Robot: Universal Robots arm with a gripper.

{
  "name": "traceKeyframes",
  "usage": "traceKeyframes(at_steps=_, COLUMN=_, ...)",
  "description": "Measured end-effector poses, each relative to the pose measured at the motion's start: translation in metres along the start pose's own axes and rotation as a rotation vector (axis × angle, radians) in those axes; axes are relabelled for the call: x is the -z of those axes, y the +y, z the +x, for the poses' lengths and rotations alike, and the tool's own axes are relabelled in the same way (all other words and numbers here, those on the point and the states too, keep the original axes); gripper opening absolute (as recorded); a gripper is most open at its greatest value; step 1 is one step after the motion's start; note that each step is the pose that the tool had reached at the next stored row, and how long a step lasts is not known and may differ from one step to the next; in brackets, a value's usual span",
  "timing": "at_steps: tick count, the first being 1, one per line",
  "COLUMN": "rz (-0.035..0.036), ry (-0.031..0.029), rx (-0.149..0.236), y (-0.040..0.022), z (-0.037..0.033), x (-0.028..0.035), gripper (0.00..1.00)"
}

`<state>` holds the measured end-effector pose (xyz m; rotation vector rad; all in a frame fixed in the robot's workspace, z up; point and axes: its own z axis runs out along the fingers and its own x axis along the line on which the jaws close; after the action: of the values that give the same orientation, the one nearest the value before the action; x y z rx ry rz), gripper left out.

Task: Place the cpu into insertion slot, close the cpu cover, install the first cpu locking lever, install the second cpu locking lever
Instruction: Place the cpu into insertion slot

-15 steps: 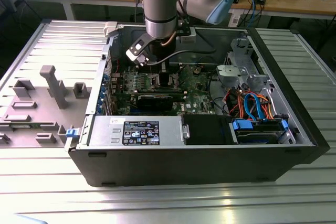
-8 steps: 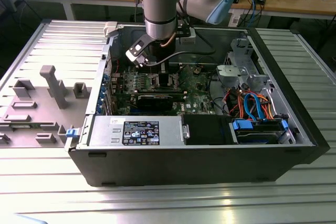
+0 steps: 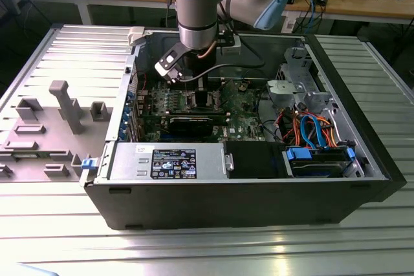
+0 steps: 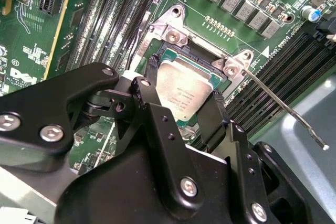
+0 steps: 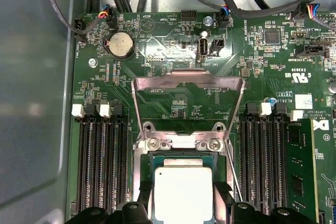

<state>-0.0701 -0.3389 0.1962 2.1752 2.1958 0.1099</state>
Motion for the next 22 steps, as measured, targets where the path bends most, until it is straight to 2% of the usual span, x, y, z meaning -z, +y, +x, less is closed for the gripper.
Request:
traceKeyframes(at_steps=10, rz=-0.0008, ry=0.0017, rx=0.0, y=0.0001, z=0.0003, x=-0.0005, gripper=0.54)
traceKeyframes(at_steps=11, rz=-0.0009, ry=0.0011, rx=0.0, y=0.0002, z=0.0002, x=-0.0005, gripper=0.62)
traceKeyframes(at_steps=14, rz=-0.0004, ry=0.0006, rx=0.0, y=0.0001, z=0.0001, x=-0.0001, gripper=0.62)
traceKeyframes(at_steps=22, rz=0.0004, ry=0.0005, rx=0.0, y=0.0014, z=0.0002, x=0.0081, gripper=0.62)
